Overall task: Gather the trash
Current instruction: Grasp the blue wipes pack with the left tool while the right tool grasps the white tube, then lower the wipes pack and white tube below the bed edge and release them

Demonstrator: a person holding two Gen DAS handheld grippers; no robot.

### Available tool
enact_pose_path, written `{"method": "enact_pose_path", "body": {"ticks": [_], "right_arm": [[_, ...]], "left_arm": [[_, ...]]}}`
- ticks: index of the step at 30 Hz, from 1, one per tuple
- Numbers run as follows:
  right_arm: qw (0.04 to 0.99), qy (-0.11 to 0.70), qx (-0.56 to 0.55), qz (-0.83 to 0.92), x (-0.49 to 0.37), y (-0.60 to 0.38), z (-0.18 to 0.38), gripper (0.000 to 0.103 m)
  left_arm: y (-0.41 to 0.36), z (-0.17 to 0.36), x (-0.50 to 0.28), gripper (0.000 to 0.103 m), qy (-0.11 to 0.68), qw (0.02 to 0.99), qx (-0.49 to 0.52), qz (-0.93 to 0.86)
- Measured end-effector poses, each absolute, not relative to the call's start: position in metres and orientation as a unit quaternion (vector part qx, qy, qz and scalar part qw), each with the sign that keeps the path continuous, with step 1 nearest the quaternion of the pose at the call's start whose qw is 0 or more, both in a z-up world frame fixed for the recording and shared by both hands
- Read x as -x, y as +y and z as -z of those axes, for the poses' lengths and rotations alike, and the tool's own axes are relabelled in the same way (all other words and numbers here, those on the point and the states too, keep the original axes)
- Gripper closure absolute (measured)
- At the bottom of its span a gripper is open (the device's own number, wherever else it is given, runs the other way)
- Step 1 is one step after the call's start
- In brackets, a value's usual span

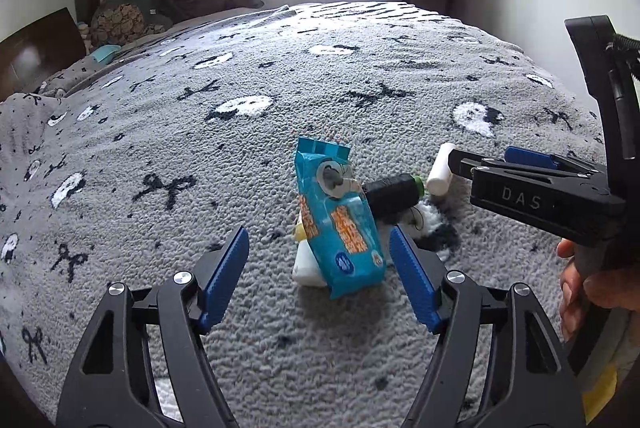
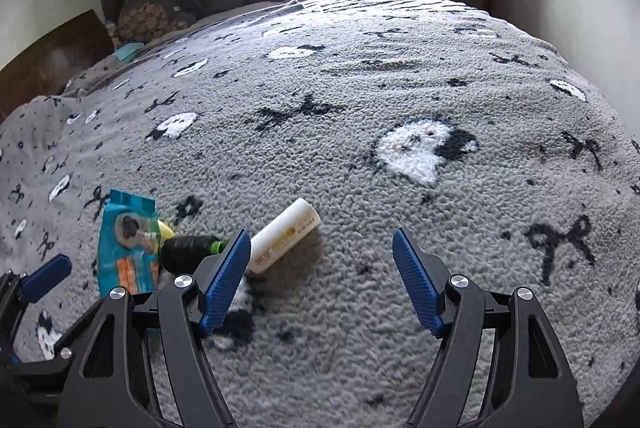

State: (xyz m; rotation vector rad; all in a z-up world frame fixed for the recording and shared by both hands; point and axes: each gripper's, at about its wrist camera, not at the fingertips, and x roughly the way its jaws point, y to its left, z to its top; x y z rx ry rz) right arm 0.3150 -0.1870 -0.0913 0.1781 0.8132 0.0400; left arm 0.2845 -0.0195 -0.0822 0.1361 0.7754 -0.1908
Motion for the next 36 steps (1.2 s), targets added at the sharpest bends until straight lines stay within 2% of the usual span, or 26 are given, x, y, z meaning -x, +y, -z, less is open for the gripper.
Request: {"method": "enact_pose_path", "body": {"ticks": [3, 7, 9, 16, 18, 19, 23, 36], "right_arm": [[0.908, 0.408, -0.096, -0.022, -0.333, -0.181, 0.096, 0.039], [0.892, 0.44, -0.102, -0.027, -0.351, -0.174, 0.109, 0.06], [0.89, 0.445, -0.094, -0.027, -0.351, -0.17, 0.113, 0.063], [0.894, 0.438, -0.09, -0.04, -0.345, -0.176, 0.112, 0.07], [0.895, 0.435, -0.086, -0.041, -0.341, -0.179, 0.11, 0.072], [0.896, 0.434, -0.085, -0.043, -0.337, -0.181, 0.108, 0.073], [0.901, 0.425, -0.074, -0.047, -0.32, -0.186, 0.099, 0.076], [0.922, 0.376, -0.063, -0.076, -0.238, -0.199, 0.05, 0.078]], "left_arm": [[-0.019, 0.091, -0.3, 0.042, 0.385, 0.916, -0.062, 0.091], [-0.022, 0.098, -0.309, 0.052, 0.39, 0.913, -0.06, 0.103], [-0.026, 0.1, -0.31, 0.06, 0.392, 0.911, -0.061, 0.113], [-0.03, 0.097, -0.308, 0.076, 0.386, 0.912, -0.07, 0.12], [-0.031, 0.093, -0.303, 0.09, 0.38, 0.914, -0.074, 0.123], [-0.032, 0.091, -0.301, 0.092, 0.381, 0.913, -0.073, 0.127], [-0.034, 0.085, -0.289, 0.096, 0.378, 0.913, -0.078, 0.13], [-0.03, 0.031, -0.222, 0.097, 0.336, 0.928, -0.072, 0.146]]}}
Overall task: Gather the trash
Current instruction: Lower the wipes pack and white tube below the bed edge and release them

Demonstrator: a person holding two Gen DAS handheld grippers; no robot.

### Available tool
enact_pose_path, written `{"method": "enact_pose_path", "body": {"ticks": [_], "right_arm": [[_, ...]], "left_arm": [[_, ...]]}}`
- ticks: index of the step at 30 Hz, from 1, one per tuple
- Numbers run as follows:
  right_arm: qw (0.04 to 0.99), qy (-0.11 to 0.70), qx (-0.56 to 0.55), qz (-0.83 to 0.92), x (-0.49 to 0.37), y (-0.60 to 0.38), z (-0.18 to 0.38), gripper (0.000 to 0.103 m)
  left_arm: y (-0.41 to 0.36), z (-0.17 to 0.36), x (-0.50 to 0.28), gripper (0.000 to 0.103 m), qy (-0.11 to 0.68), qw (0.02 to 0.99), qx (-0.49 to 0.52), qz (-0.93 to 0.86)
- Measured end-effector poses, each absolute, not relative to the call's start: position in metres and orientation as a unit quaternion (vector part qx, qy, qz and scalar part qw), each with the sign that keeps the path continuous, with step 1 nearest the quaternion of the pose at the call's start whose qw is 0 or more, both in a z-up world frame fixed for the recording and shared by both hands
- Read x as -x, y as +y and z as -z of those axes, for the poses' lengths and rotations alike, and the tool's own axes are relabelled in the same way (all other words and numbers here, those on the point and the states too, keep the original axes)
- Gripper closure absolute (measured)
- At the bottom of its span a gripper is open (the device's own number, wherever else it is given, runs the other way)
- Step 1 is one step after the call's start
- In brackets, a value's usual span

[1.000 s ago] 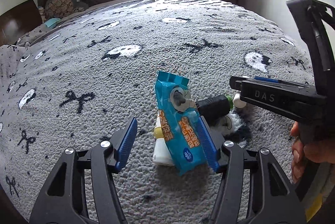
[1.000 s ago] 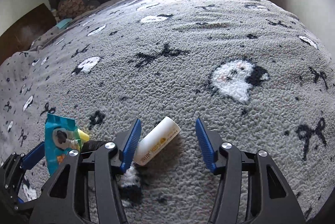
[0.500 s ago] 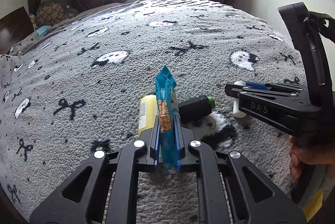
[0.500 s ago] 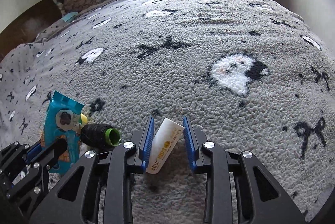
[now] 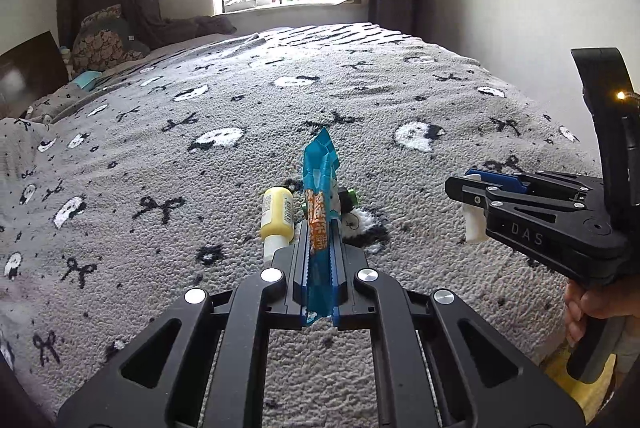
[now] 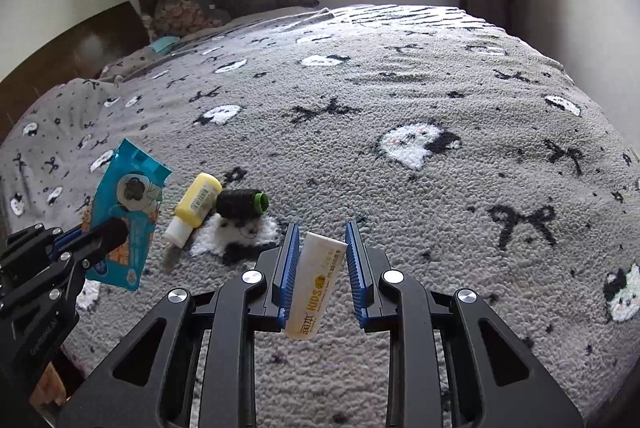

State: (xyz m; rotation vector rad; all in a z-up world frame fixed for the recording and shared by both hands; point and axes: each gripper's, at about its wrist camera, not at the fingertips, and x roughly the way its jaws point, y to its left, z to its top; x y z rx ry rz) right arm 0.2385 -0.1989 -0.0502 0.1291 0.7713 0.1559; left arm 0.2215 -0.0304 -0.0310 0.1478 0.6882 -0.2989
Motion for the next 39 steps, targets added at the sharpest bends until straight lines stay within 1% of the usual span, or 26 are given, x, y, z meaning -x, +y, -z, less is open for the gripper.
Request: {"method": "enact_pose_path", "body": {"ticks": [6, 10, 14, 19, 27, 39], "right_arm": [[0.938, 0.33, -0.052, -0.096, -0.185, -0.204, 0.013, 0.079], [0.943, 0.308, -0.036, -0.117, -0.144, -0.206, 0.004, 0.078], [0.947, 0.294, -0.017, -0.129, -0.101, -0.209, 0.008, 0.078], [0.946, 0.295, 0.001, -0.138, -0.053, -0.213, 0.026, 0.078], [0.931, 0.331, -0.014, -0.156, -0.007, -0.21, 0.068, 0.078], [0.898, 0.408, -0.035, -0.163, 0.01, -0.195, 0.143, 0.078]], "left_arm": [[-0.028, 0.001, -0.176, 0.097, 0.307, 0.938, -0.073, 0.141], [-0.034, 0.005, -0.136, 0.097, 0.301, 0.939, -0.089, 0.142], [-0.036, 0.017, -0.094, 0.097, 0.296, 0.939, -0.085, 0.154], [-0.034, 0.039, -0.049, 0.097, 0.301, 0.936, -0.065, 0.171], [-0.029, 0.087, 0.003, 0.097, 0.345, 0.919, -0.056, 0.182], [-0.028, 0.172, 0.021, 0.097, 0.447, 0.874, -0.042, 0.186]]}}
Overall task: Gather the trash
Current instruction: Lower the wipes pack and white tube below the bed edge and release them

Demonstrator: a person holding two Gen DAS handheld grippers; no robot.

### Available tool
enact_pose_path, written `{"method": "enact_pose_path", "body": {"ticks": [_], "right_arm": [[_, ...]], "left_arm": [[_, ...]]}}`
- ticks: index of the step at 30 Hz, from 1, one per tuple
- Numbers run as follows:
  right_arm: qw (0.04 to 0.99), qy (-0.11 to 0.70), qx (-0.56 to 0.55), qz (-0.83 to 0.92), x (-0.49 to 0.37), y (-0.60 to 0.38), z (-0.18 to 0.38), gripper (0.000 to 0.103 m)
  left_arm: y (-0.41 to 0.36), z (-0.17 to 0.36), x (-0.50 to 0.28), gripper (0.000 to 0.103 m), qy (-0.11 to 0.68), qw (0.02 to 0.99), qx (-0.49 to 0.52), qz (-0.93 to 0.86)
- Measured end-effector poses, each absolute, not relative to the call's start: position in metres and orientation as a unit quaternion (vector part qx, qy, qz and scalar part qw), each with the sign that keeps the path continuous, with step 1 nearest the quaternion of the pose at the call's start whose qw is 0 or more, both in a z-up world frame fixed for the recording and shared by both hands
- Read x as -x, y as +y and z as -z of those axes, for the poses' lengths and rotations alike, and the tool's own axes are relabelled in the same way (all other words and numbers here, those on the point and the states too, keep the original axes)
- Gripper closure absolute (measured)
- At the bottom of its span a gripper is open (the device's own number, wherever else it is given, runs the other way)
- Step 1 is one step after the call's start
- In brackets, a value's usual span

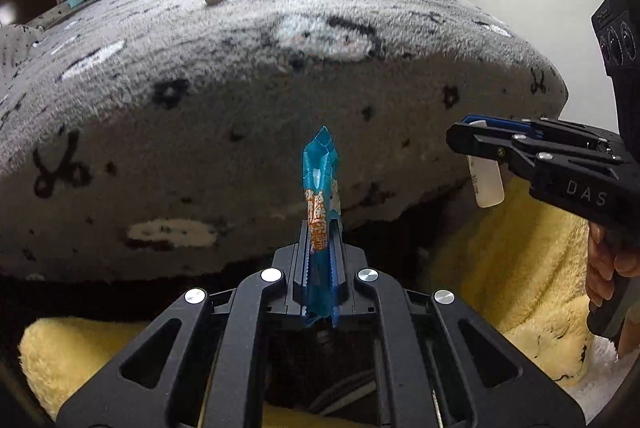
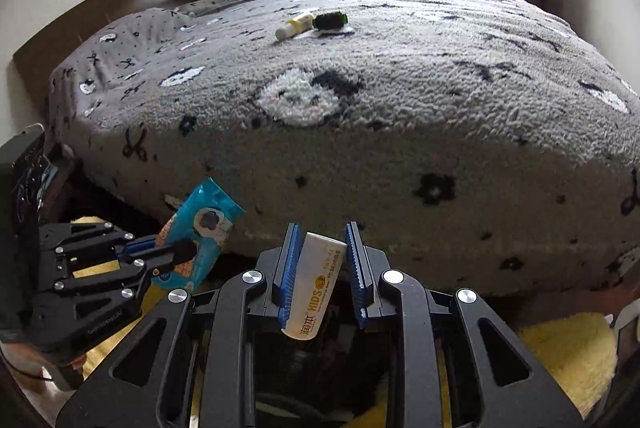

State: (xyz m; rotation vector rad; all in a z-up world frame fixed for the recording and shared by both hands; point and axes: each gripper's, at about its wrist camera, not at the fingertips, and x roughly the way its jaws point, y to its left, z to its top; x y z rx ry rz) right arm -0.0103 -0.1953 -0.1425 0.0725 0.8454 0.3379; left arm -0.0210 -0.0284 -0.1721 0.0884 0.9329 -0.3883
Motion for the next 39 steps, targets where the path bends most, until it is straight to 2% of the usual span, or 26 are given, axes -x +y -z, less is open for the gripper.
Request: {"method": "enact_pose_path", "body": {"ticks": [15, 21, 31, 34, 36, 38, 39], "right_arm": [[0.832, 0.522, -0.07, -0.174, -0.009, -0.181, 0.222, 0.078], [0.808, 0.557, -0.075, -0.178, -0.015, -0.175, 0.244, 0.078], [0.798, 0.571, -0.073, -0.177, -0.018, -0.169, 0.251, 0.077], [0.799, 0.57, -0.072, -0.176, -0.018, -0.171, 0.253, 0.077], [0.801, 0.567, -0.074, -0.174, -0.018, -0.173, 0.251, 0.075], [0.805, 0.563, -0.076, -0.17, -0.017, -0.176, 0.246, 0.067], [0.808, 0.56, -0.077, -0.168, -0.016, -0.177, 0.243, 0.06]], "left_arm": [[-0.021, 0.264, 0.0, 0.096, 0.577, 0.794, -0.003, 0.191], [-0.026, 0.283, -0.004, 0.096, 0.605, 0.77, -0.002, 0.202], [-0.037, 0.288, -0.004, 0.093, 0.614, 0.763, -0.011, 0.201], [-0.036, 0.288, -0.004, 0.087, 0.613, 0.764, -0.014, 0.2], [-0.037, 0.284, -0.003, 0.072, 0.61, 0.767, -0.016, 0.198], [-0.036, 0.279, -0.002, 0.068, 0.605, 0.771, -0.019, 0.196], [-0.036, 0.277, -0.001, 0.064, 0.603, 0.774, -0.02, 0.195]]}}
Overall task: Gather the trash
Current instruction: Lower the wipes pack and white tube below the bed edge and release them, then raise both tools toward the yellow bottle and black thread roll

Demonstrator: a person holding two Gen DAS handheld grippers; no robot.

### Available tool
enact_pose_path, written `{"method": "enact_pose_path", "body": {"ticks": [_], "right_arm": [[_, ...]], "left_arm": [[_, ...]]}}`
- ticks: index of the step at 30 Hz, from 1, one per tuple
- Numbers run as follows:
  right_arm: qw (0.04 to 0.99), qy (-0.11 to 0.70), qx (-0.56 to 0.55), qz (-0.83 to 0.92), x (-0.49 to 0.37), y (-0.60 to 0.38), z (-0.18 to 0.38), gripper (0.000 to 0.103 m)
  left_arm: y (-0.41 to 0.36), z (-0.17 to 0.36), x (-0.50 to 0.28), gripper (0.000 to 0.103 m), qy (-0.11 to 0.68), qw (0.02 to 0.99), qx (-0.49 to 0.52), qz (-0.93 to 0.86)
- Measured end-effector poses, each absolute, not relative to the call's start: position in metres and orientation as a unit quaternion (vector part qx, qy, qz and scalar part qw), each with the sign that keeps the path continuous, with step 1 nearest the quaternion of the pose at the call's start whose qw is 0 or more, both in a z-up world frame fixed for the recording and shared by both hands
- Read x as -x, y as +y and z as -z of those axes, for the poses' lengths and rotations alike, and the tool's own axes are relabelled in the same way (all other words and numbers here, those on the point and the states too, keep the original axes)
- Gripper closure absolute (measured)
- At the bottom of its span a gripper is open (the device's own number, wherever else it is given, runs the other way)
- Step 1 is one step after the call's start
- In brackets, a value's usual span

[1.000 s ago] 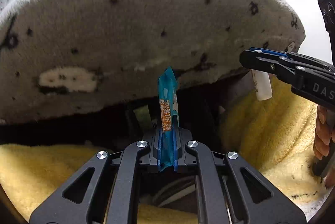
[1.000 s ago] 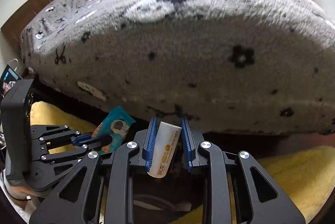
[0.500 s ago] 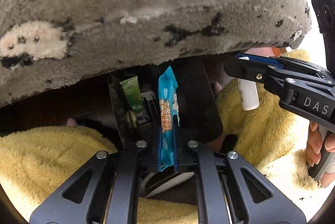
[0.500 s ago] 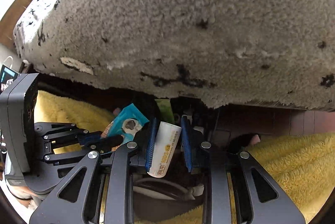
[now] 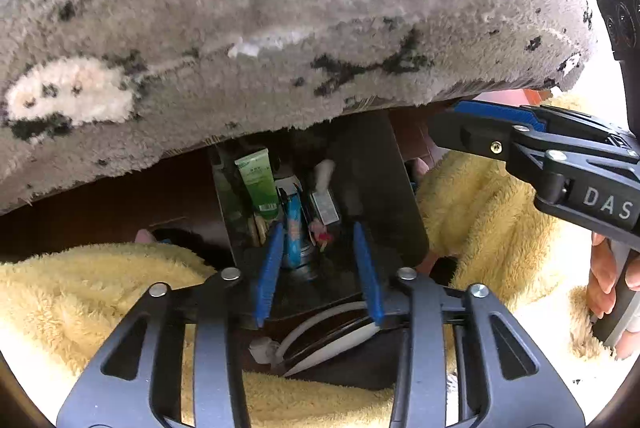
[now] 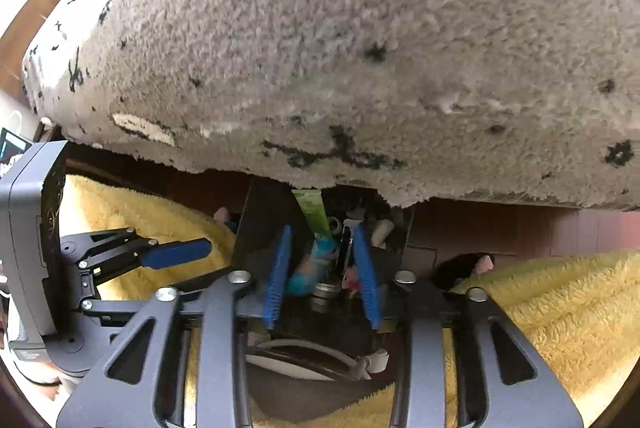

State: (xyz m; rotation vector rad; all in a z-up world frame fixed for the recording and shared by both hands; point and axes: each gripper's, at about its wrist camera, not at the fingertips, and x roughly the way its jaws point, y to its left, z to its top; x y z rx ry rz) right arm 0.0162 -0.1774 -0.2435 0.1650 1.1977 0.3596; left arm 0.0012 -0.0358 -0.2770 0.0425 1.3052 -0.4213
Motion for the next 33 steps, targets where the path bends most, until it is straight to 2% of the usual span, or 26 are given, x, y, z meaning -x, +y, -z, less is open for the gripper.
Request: {"method": "enact_pose_path", "body": {"ticks": [4, 6, 10, 15, 25, 33], "right_arm": [[0.822, 0.542, -0.085, -0.153, -0.012, -0.187, 0.23, 0.034], [0.828, 0.532, -0.095, -0.15, -0.011, -0.194, 0.223, 0.027], [0.837, 0.52, -0.101, -0.138, -0.011, -0.204, 0.211, 0.019], [0.853, 0.5, -0.094, -0.121, -0.014, -0.21, 0.193, 0.015], [0.896, 0.43, -0.075, -0.088, -0.028, -0.223, 0.14, 0.013], [0.933, 0.35, -0.054, -0.066, -0.063, -0.227, 0.092, 0.013]], "left_arm": [[-0.034, 0.265, 0.001, 0.05, 0.59, 0.785, -0.02, 0.186], [-0.032, 0.258, 0.001, 0.041, 0.583, 0.791, -0.019, 0.184], [-0.027, 0.242, 0.003, 0.031, 0.565, 0.805, -0.02, 0.182], [-0.017, 0.213, 0.004, 0.02, 0.531, 0.829, -0.024, 0.172], [0.001, 0.149, -0.013, 0.018, 0.456, 0.878, -0.038, 0.142], [0.01, 0.109, -0.054, 0.016, 0.402, 0.906, -0.063, 0.116]]}}
